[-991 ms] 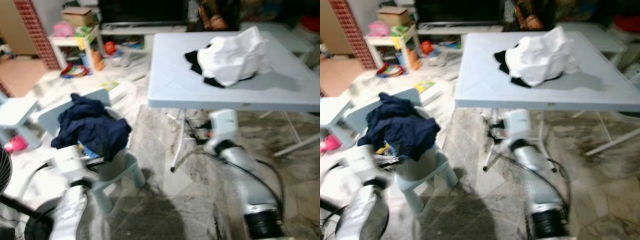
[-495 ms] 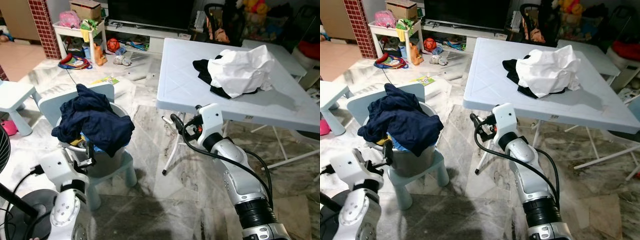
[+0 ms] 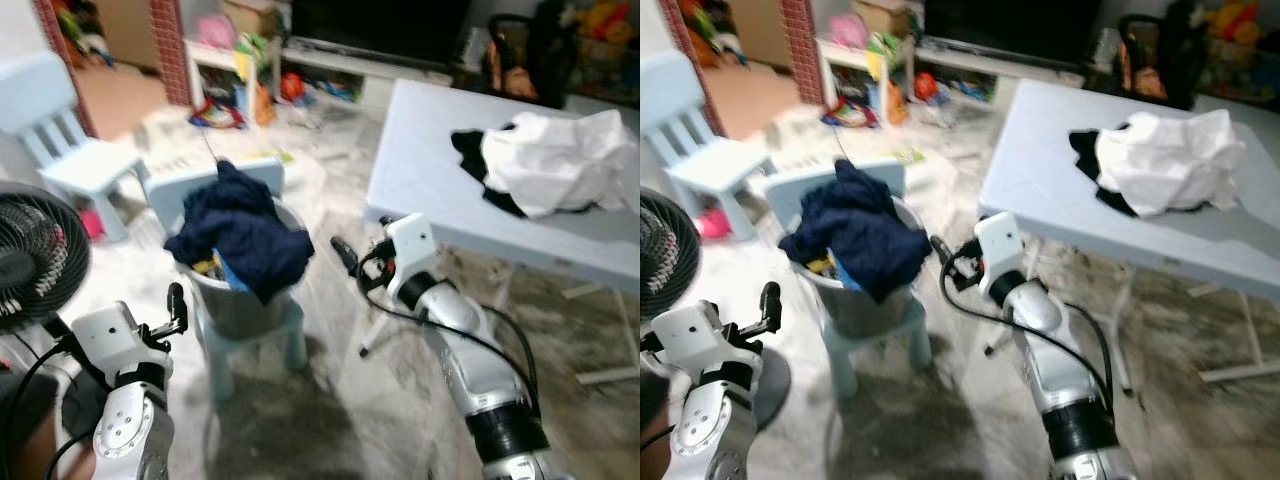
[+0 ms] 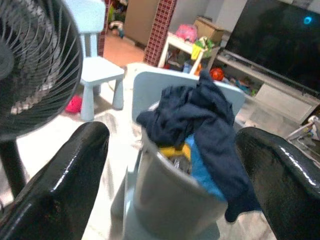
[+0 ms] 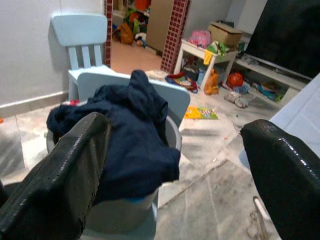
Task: Hang hanger
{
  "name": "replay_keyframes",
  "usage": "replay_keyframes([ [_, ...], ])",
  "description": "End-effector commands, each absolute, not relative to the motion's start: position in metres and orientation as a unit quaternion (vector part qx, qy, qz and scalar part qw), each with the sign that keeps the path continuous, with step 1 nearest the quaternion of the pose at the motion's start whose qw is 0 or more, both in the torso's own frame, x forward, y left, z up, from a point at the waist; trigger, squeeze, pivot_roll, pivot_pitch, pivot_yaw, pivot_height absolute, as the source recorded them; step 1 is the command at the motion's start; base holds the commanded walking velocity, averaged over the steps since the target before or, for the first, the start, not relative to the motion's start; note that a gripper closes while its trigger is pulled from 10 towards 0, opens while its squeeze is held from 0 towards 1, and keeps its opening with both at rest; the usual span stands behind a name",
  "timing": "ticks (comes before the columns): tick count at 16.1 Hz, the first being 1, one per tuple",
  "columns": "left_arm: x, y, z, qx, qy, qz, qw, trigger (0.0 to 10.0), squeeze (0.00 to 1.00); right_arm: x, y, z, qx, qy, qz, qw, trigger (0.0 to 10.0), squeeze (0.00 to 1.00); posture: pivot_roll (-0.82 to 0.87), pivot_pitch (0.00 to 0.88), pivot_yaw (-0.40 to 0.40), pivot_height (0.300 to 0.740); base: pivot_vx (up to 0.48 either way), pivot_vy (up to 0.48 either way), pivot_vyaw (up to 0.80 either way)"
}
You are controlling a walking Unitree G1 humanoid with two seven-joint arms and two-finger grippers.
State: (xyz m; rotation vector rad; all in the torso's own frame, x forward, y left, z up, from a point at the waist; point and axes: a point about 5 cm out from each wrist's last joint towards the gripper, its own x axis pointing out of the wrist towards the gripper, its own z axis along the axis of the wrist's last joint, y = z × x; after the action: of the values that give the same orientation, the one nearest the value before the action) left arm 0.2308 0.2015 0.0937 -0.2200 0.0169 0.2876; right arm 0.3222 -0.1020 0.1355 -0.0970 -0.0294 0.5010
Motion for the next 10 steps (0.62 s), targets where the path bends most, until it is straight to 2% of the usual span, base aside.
replay_keyframes([
  [1, 0.2346, 0.1947, 0.0965, -0.112, 0.006, 0.128, 0.985, 10.0, 0.0, 0.3219, -0.1104, 0.1376, -0.055, -0.019, 0.235, 0.97, 10.0, 0.0, 0.01, 0.0, -0.093, 0.74, 0.337, 0.0, 0.0],
  [6, 0.2327, 0.1915, 0.0963, -0.112, 0.009, 0.121, 0.986, 10.0, 0.0, 0.3219, -0.1105, 0.1381, -0.054, -0.019, 0.234, 0.971, 10.0, 0.0, 0.02, 0.0, -0.087, 0.74, 0.406, 0.0, 0.0],
  [9, 0.2315, 0.1928, 0.0964, -0.109, 0.013, 0.12, 0.987, 10.0, 0.0, 0.3209, -0.1071, 0.1376, -0.053, -0.02, 0.238, 0.97, 10.0, 0.0, 0.03, 0.0, -0.086, 0.74, 0.418, 0.087, 0.73],
  [10, 0.2313, 0.193, 0.0963, -0.108, 0.014, 0.121, 0.987, 10.0, 0.0, 0.3204, -0.1066, 0.1371, -0.053, -0.019, 0.238, 0.969, 10.0, 0.0, 0.03, 0.0, -0.086, 0.74, 0.405, 0.259, 0.0],
])
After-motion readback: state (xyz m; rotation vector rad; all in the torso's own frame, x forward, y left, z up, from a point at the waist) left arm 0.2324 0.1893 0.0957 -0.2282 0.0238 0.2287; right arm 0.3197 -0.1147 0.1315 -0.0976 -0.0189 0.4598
